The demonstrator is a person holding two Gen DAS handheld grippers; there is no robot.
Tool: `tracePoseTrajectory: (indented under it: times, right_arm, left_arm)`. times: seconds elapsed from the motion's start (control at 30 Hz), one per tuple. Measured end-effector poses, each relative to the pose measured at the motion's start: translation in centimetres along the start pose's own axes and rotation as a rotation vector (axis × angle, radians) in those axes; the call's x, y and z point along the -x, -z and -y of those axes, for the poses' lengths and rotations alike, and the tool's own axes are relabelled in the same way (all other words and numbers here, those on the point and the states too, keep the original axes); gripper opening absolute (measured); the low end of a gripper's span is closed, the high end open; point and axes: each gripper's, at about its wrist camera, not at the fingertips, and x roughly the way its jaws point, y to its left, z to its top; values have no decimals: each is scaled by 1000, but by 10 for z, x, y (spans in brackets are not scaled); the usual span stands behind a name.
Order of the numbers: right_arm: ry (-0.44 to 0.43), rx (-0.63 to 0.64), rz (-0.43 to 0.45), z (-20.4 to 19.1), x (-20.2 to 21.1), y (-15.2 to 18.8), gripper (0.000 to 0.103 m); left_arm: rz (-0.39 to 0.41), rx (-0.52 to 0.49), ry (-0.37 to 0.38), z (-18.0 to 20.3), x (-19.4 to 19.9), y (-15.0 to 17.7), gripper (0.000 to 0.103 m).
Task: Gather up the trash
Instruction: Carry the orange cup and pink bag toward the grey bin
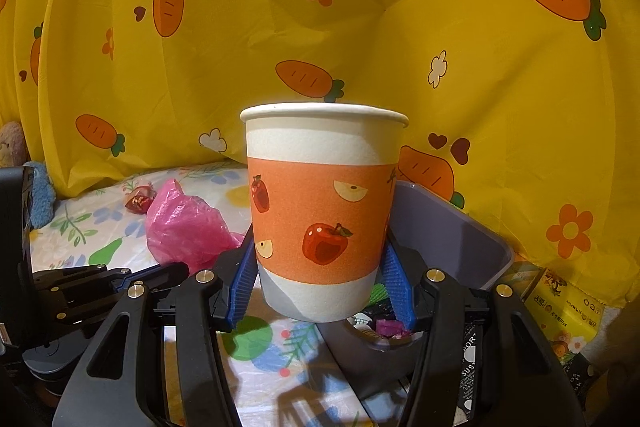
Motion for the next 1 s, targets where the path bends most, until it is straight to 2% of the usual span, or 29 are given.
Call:
tracePoseTrajectory:
  times: [0.43,0.7,1.0]
  right_arm:
    - [16,-25,3,16,-11,-5,56]
    - [91,-57,17,37,-21,-13,56]
    - [160,-94,0,61,-32,-11,56]
  left_arm:
    - [9,-19,34,17,-14,-18,0]
    - [26,-35,92,38,-31,-41,0]
    - [-23,-31,154,50,-65,-48,0]
